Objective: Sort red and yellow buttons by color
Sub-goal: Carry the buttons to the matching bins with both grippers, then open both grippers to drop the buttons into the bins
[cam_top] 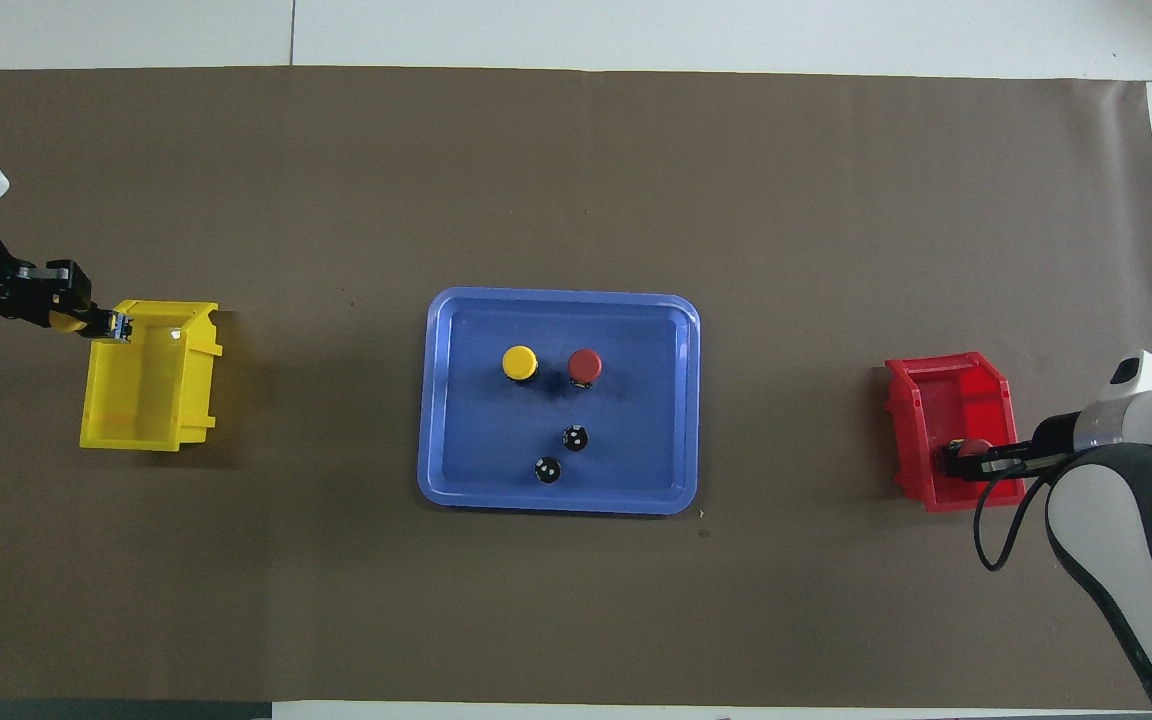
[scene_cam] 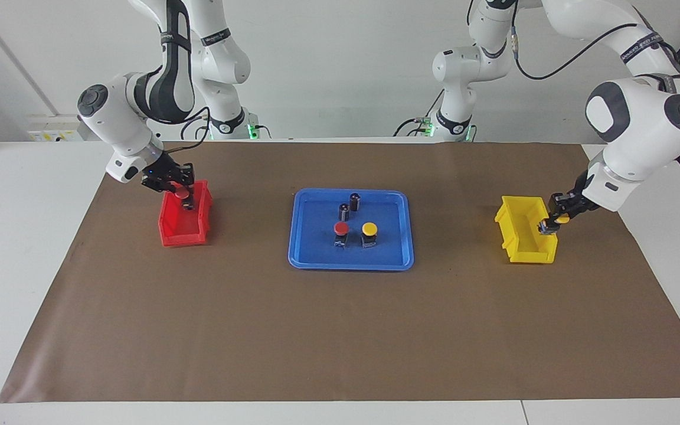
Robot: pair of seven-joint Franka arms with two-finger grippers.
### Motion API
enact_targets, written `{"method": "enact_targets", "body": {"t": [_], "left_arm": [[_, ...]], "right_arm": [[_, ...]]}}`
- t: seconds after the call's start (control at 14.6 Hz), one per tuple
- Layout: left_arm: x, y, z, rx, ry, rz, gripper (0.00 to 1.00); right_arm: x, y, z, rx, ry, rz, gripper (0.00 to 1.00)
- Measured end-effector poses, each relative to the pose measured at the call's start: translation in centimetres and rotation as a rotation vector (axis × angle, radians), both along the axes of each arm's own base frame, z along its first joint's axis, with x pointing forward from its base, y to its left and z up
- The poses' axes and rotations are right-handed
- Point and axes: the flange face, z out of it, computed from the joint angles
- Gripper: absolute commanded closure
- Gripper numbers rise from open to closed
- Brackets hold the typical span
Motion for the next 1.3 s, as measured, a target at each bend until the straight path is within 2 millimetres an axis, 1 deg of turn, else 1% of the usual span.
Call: {"method": "enact_targets", "body": {"t": [0.07,0.14,0.2,0.48,0.68,0.75,0.82,0.96,1.02,1.09,1.16,1.23,1.3], "left_arm": [[-0.4,-0.1,-0.5,0.000,0.006,-0.002,0.98],[-1.0,-0.1,-1.1,0.000,0.007,-0.002,0.98],[-1.5,-0.1,-1.7,0.000,0.004,-0.003,0.98],[-3.3,0.6,-4.0,0.000,-0.001,0.009,0.98],[-4.3,0.9,-6.3,0.001,-0.007,0.013,0.98],[-4.7,1.0,-7.1,0.001,-0.011,0.015,0.98],[-5.1,1.1,-7.9,0.001,-0.014,0.017,0.98],[-5.7,1.2,-9.1,0.001,-0.026,0.018,0.98],[-5.9,1.2,-9.5,0.001,-0.030,0.017,0.98],[-6.1,1.1,-9.7,0.001,-0.035,0.017,0.98],[-6.2,1.1,-9.9,0.001,-0.038,0.017,0.96],[-6.4,1.1,-10.1,0.001,-0.038,0.017,0.85],[-6.5,1.1,-10.0,0.001,-0.040,0.017,0.78]], "right_arm": [[0.0,0.3,-0.1,0.001,0.001,0.005,0.83],[0.0,0.4,-0.1,0.001,0.002,0.009,0.72],[0.0,0.5,-0.1,0.000,0.001,0.011,0.67],[0.0,0.7,-0.1,-0.001,-0.002,0.014,0.67],[0.0,0.7,-0.2,0.000,-0.001,0.014,0.66],[0.0,0.7,-0.2,0.000,-0.001,0.014,0.61],[0.0,0.6,-0.2,0.000,-0.001,0.014,0.48],[0.0,0.6,-0.2,0.000,0.000,0.013,0.12],[0.0,0.6,-0.2,0.000,-0.001,0.013,0.09],[0.0,0.6,-0.2,0.000,-0.001,0.013,0.09],[0.0,0.6,-0.1,0.000,-0.002,0.013,0.09],[0.2,0.6,0.1,-0.001,-0.007,0.014,0.10],[0.5,0.6,0.5,-0.001,-0.013,0.016,0.10]]}}
